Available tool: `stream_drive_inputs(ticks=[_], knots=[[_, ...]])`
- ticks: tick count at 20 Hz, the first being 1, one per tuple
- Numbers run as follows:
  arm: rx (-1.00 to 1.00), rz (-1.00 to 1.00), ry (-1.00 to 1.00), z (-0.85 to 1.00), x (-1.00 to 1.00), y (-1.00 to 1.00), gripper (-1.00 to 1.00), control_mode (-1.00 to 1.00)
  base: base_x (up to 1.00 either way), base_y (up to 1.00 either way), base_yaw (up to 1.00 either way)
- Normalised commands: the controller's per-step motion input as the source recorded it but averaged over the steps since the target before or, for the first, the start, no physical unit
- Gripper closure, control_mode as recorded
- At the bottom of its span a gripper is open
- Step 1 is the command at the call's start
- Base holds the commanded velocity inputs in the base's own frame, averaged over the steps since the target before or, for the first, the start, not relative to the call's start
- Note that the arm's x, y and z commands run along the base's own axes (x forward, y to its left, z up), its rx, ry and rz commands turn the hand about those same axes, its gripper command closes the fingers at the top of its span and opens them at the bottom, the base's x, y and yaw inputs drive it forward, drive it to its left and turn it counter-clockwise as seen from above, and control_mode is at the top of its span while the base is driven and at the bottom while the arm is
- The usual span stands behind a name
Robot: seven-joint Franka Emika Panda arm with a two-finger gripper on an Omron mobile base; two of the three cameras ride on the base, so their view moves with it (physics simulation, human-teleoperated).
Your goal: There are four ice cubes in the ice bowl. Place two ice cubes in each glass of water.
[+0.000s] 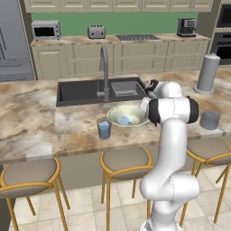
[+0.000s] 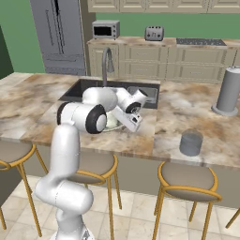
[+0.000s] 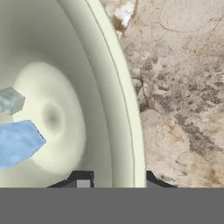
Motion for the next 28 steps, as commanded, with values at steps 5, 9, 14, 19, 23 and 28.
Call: stream_drive_inputs(ticks=[5, 9, 14, 19, 23, 28], knots=[[0.00, 0.00, -0.22, 0.99, -0.59, 0.00, 1.00, -1.00, 0.00, 0.00, 0.00], [0.00, 0.00, -0.31, 1.00, -0.89, 0.00, 1.00, -1.00, 0.00, 0.00, 0.00], [0.01, 0.00, -0.40, 0.84, -1.00, 0.09, 1.00, -1.00, 0.00, 0.00, 0.00], [0.19, -0.01, -0.25, 0.14, -0.55, 0.14, 1.00, -1.00, 0.00, 0.00, 0.00], [0.04, 0.00, 0.00, 0.00, 0.00, 0.00, 1.00, -1.00, 0.00, 0.00, 0.00], [0.00, 0.00, 0.00, 0.00, -0.03, -0.13, 1.00, 1.00, 0.00, -0.18, 0.00]])
